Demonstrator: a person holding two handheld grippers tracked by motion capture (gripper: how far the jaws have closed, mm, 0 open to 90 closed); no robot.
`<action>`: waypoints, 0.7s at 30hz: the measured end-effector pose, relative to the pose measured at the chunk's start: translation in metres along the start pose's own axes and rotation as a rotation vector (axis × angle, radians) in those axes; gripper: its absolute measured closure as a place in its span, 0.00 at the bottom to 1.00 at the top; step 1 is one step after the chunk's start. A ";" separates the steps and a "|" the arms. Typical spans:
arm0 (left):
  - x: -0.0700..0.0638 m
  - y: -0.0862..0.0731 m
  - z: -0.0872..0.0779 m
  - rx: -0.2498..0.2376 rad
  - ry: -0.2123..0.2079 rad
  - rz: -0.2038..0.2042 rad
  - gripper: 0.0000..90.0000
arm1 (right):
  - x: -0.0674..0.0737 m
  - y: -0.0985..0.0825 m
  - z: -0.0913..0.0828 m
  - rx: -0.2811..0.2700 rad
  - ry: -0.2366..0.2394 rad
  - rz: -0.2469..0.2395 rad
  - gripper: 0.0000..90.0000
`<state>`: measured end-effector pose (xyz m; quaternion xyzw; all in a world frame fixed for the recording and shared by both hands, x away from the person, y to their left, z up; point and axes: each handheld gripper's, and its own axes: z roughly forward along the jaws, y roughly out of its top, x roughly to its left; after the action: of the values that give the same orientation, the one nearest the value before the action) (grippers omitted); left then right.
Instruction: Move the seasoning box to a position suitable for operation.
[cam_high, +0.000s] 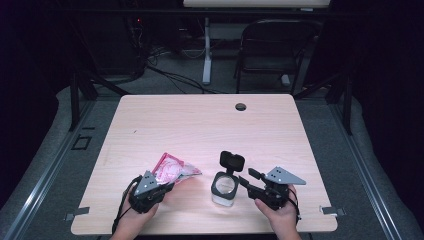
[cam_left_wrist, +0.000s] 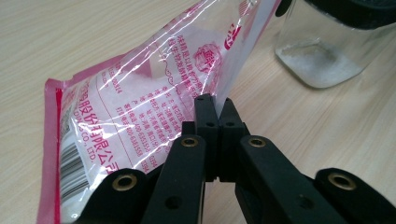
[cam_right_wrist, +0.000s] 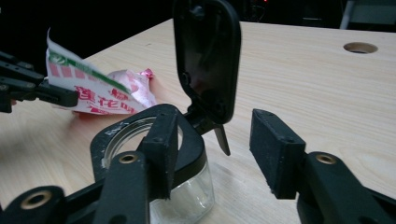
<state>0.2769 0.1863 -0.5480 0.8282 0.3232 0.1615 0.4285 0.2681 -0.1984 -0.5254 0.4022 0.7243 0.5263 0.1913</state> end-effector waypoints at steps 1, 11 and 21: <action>-0.001 0.000 -0.001 -0.002 -0.004 -0.001 1.00 | 0.001 0.000 0.000 -0.002 0.003 -0.011 0.60; -0.013 0.005 -0.005 -0.019 -0.059 0.039 1.00 | 0.015 0.007 -0.002 -0.021 0.072 -0.066 0.73; -0.010 0.006 -0.017 -0.052 -0.045 0.026 1.00 | 0.036 0.027 0.016 0.020 0.173 -0.124 0.78</action>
<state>0.2623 0.1870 -0.5332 0.8243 0.2986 0.1567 0.4548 0.2679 -0.1569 -0.5014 0.3115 0.7668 0.5390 0.1566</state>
